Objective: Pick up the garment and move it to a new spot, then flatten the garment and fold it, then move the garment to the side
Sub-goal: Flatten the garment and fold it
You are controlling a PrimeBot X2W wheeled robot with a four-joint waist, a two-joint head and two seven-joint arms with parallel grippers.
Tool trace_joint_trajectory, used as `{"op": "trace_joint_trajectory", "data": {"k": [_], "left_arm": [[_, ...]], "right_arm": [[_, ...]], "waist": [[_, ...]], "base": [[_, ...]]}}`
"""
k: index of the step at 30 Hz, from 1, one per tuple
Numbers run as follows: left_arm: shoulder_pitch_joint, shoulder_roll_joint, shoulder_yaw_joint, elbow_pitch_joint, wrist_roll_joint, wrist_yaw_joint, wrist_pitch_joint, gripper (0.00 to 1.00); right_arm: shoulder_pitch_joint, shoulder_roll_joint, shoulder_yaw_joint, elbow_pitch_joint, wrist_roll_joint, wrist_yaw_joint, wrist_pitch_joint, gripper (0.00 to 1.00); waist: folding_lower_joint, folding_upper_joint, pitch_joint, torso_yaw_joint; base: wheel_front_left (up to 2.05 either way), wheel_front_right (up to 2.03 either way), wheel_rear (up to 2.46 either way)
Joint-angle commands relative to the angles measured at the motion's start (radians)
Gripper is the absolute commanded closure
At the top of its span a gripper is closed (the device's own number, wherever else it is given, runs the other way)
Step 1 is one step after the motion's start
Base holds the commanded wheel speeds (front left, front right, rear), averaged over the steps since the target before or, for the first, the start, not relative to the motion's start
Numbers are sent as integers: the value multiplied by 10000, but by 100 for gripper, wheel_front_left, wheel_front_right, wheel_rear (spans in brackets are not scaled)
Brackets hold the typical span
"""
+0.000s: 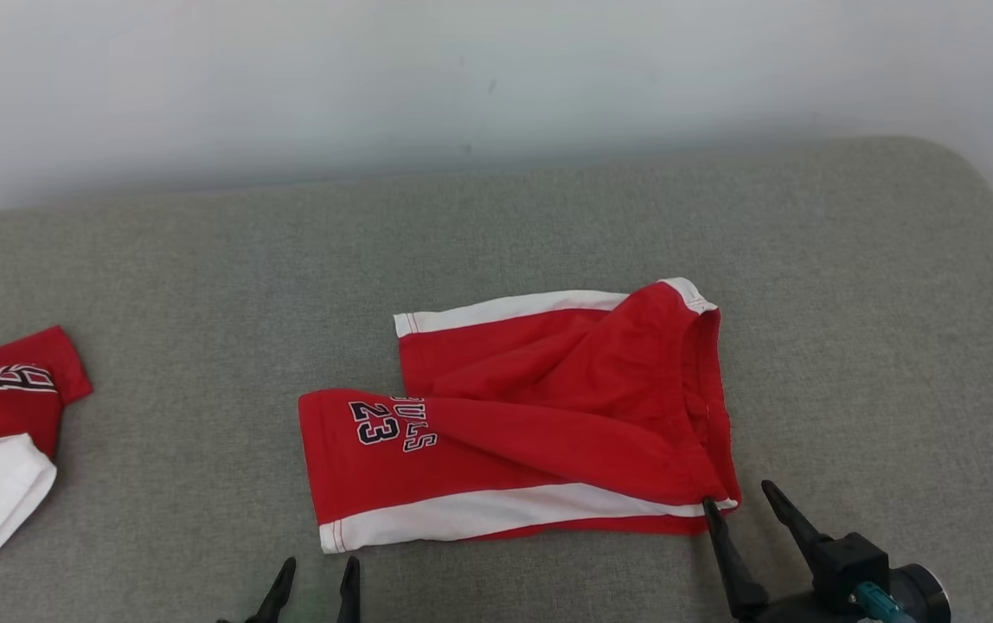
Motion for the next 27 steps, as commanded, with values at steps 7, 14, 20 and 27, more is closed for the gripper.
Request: {"op": "trace_joint_trajectory", "data": {"k": [7,14,20,27], "left_arm": [[-488,-2,-177,200,-292,-31,-34,0],[-760,0,-9,417,-371,84,-34,0],[-840,-2,42,426,-403,-24,-34,0],[-852,-2,79,342,-470,-80,-34,51]], "right_arm": [[-338,-174,80,-63,-14,-22,-3,0],[-468,-183,121,-155,28,-22,-3,0],[-535,-184,130,-176,68,-22,-3,0],[-540,-155,94,-183,84,-22,-3,0]], "waist": [[-1,-1,592,-322],[-1,-1,846,-440],[-1,-1,990,-498],[-1,-1,1054,-486]], "base": [[0,0,0],[0,0,0],[0,0,0],[0,0,0]]}}
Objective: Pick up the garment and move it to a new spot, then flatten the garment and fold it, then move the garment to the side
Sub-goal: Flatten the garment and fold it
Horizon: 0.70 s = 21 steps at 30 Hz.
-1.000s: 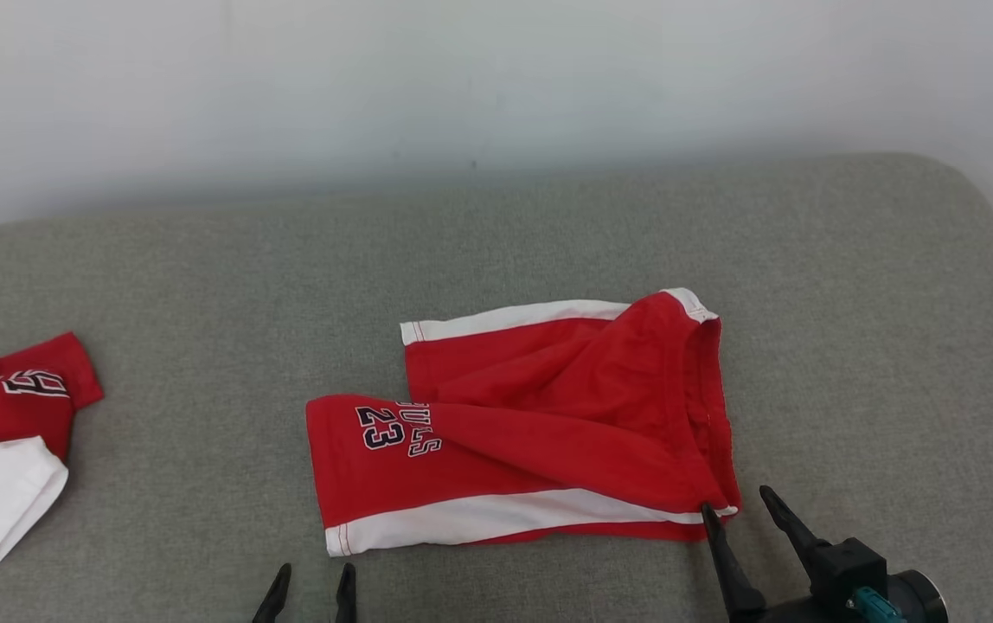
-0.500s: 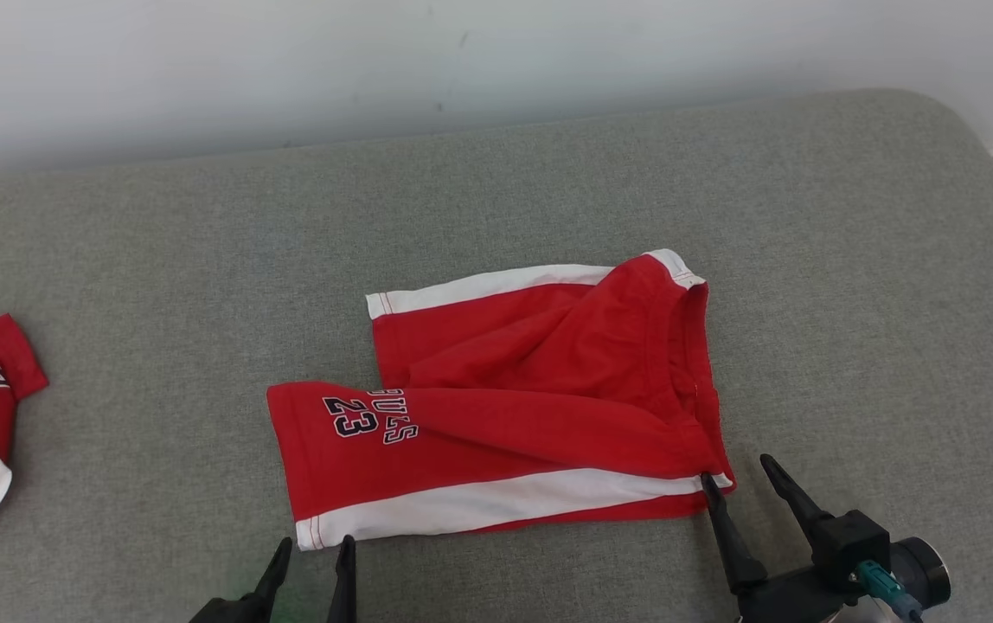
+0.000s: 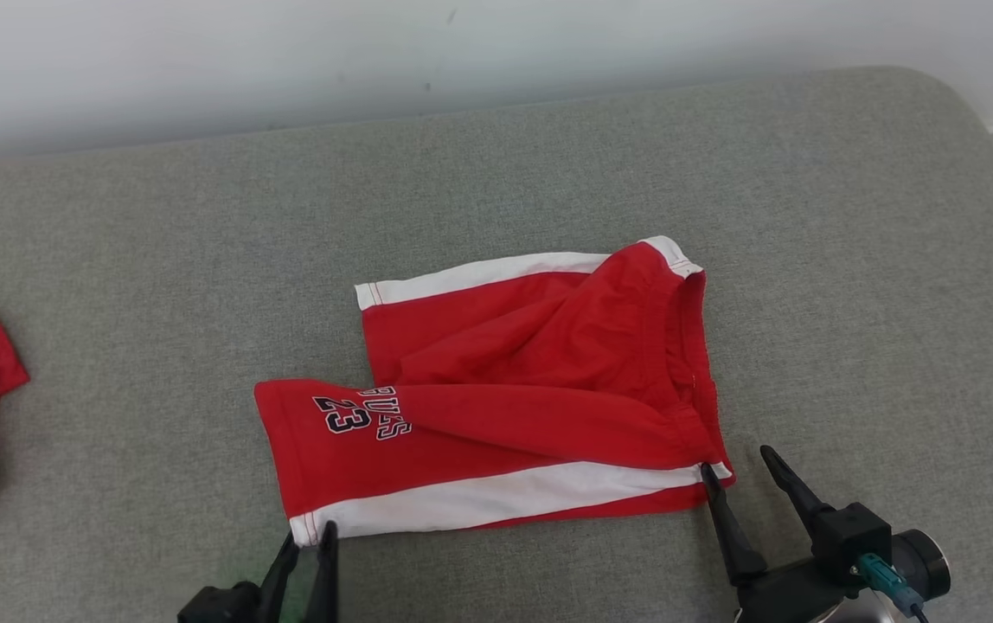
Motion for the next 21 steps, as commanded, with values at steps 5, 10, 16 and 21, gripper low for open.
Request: {"op": "trace_joint_trajectory", "data": {"k": [5,10,16,21], "left_arm": [[4,2,108,-284,67,-61,-34,100],[65,1,129,-437,192,-47,-34,100],[116,1,141,-472,339,44,-34,100],[151,1,144,-485,407,55,-34,100]], "right_arm": [[-58,2,-31,-9,38,-22,-3,0],[-45,-55,19,39,45,-22,-3,0],[-55,-142,223,118,-10,-22,-3,0],[-117,-305,726,118,80,-22,-3,0]], "waist": [[-1,-1,15,37],[-1,-1,15,69],[-1,-1,-8,110],[-1,-1,-48,169]], "base": [[0,0,0],[0,0,0],[0,0,0],[0,0,0]]}}
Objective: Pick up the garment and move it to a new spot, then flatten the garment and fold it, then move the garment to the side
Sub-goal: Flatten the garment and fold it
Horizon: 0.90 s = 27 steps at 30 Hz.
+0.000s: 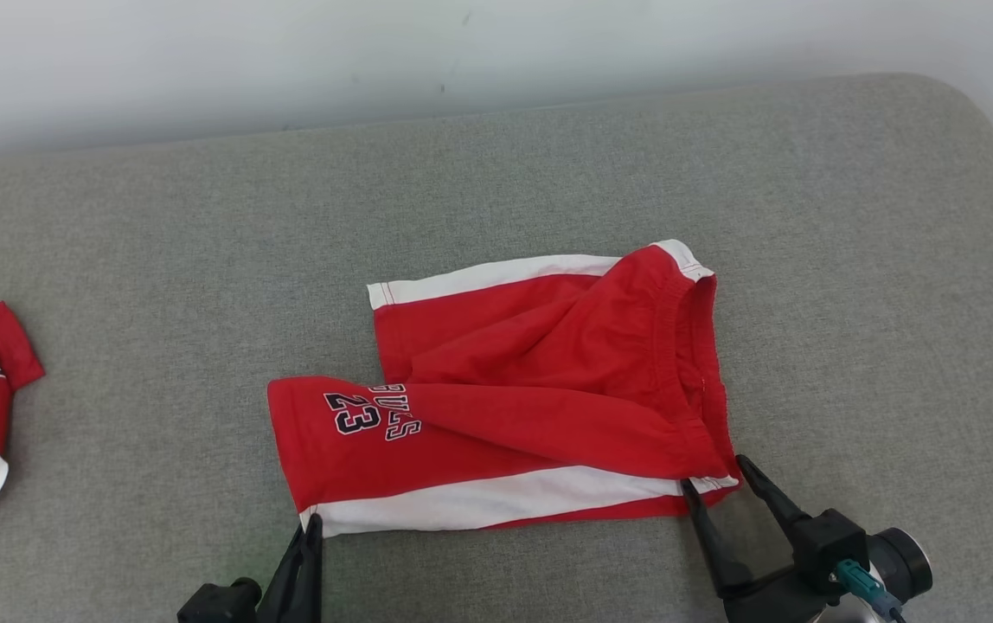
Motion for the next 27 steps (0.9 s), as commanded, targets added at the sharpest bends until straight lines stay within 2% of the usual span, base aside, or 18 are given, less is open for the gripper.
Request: {"op": "trace_joint_trajectory", "data": {"k": [1,3,5,7,15,24,27], "left_arm": [[79,1,17,-36,62,36,-34,100],[92,1,7,-46,55,35,-34,100],[101,1,10,-92,73,39,-34,100],[130,1,4,-128,107,36,-34,100],[140,1,134,-417,198,68,-34,100],[-494,16,998,-2634,1256,-186,-36,100],[-1141,389,1366,-3179,1605,-267,-34,100]], "right_arm": [[-48,-75,24,-18,49,-22,-3,7],[-69,-95,148,-71,65,-22,-3,54],[-50,-145,321,-89,110,-22,-3,73],[-25,-243,404,-55,165,-22,-3,99],[72,-237,508,-250,449,-23,-3,100],[-682,-40,359,-1792,1279,-23,-3,100],[-1334,-170,475,-2151,1572,-23,-3,100]], "waist": [[0,-1,-9,10],[0,-1,-25,23],[0,-1,-42,22],[0,-1,-60,30],[0,-1,-253,38],[0,-1,-1068,199],[0,-1,-1393,270]], "base": [[0,0,0],[0,0,0],[0,0,0],[0,0,0],[0,0,0],[0,0,0],[0,0,0]]}}
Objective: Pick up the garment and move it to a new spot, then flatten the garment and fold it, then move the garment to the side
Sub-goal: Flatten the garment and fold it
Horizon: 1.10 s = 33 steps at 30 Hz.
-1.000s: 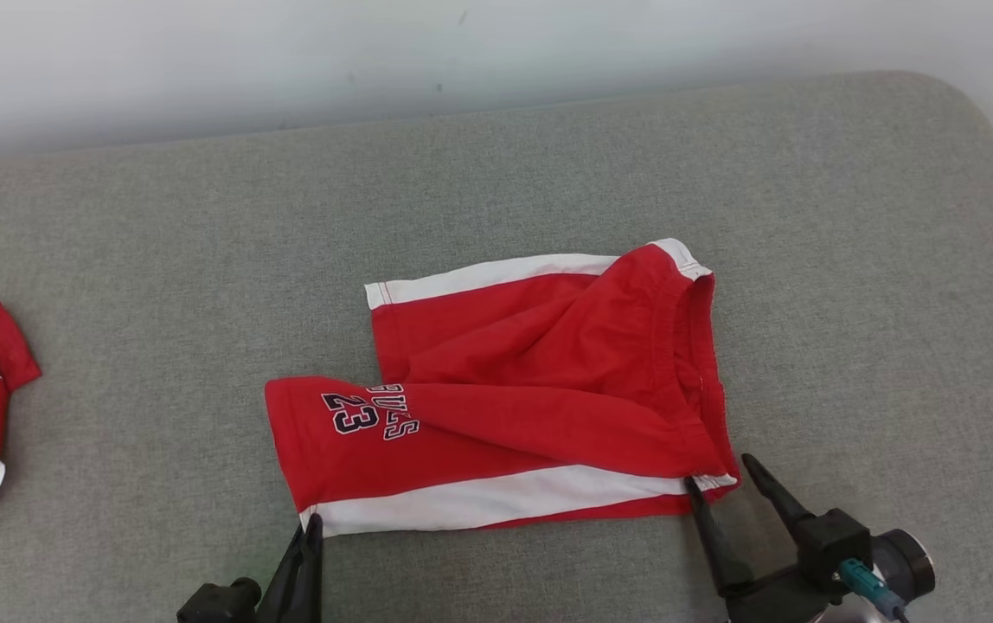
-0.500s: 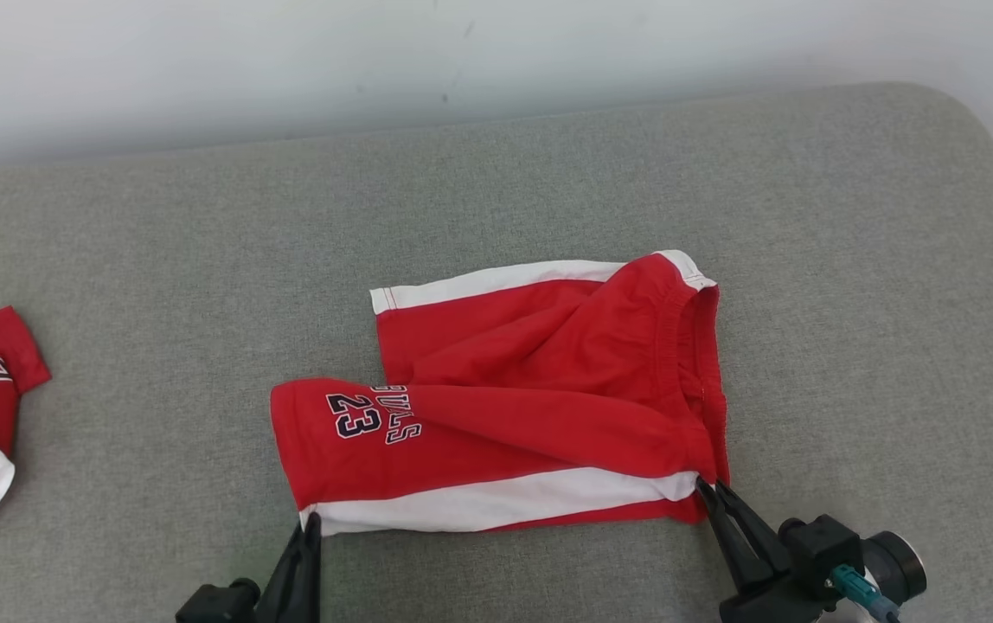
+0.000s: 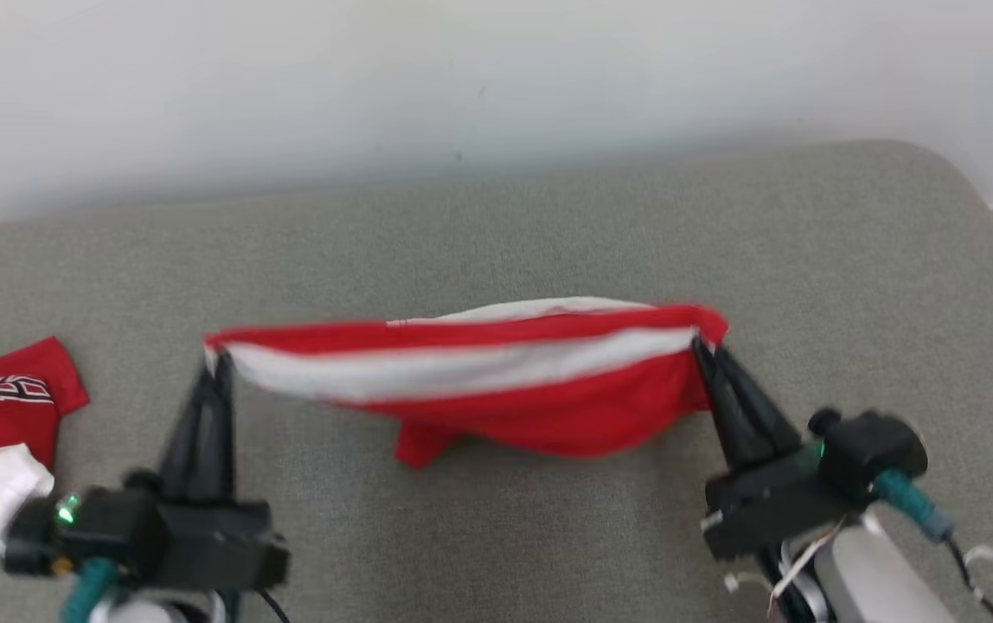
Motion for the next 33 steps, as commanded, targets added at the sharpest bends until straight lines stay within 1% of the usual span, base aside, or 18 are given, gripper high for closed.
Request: {"op": "trace_joint_trajectory", "data": {"k": [1,3,7,9,11,12,15,18,21,23,25,29,31,33], "left_arm": [[-521,333,192,-328,206,-55,-34,100],[-1123,758,246,-552,384,-102,-34,100],[-2370,1615,181,-853,378,-113,-36,100],[-2884,2140,-19,-901,400,-112,-34,100],[-3389,2545,-95,-817,340,-107,-34,100],[-3389,2545,-95,-817,340,-107,-34,100],[-3951,3008,-322,-277,290,-110,-33,100],[-4624,3317,-590,308,239,-111,-34,100],[-5314,3375,-981,914,329,-112,-34,100],[-5976,3289,-1196,1323,401,-112,-34,100],[-6831,3139,-1352,1635,456,-105,-34,100],[-8606,2840,-1559,2090,795,102,-34,100],[-9442,2800,-1651,2248,1042,211,-34,100],[-10159,2732,-1653,2352,1120,353,-34,100]], "right_arm": [[-450,-72,36,-183,283,-23,-1,100],[-1012,-207,168,-350,481,-23,-3,100],[-2074,-427,232,-455,1069,-23,-3,100],[-2548,-492,265,-389,1435,-23,-3,100],[-3061,-652,429,-312,1653,-23,-1,100],[-3061,-652,429,-312,1653,-23,-1,100],[-3717,-851,769,29,2045,-23,-1,100],[-4522,-1101,1286,521,2349,-23,-3,100],[-5472,-1409,1862,990,2473,-23,-1,100],[-6229,-1543,2212,1302,2563,-23,-3,100],[-7218,-1764,2536,1587,2365,-23,-3,100],[-9206,-2084,2479,2156,2055,-23,-1,100],[-10069,-2231,2608,2290,1543,-23,-1,100],[-10845,-2356,2522,2386,1082,-23,-3,100]], "waist": [[0,0,-459,132],[0,0,-620,183],[0,0,-863,286],[0,0,-894,306],[0,0,-866,313],[0,0,-866,313],[0,0,-704,343],[0,0,-195,394],[0,0,629,498],[0,0,1274,567],[0,0,1951,652],[0,0,3134,862],[0,0,3587,949],[0,0,3934,1048]], "base": [[0,0,0],[0,0,0],[0,0,0],[0,0,0],[0,0,0],[0,0,0],[0,0,0],[0,0,0],[0,0,0],[0,0,0],[0,0,0],[0,0,0],[0,0,0],[0,0,0]]}}
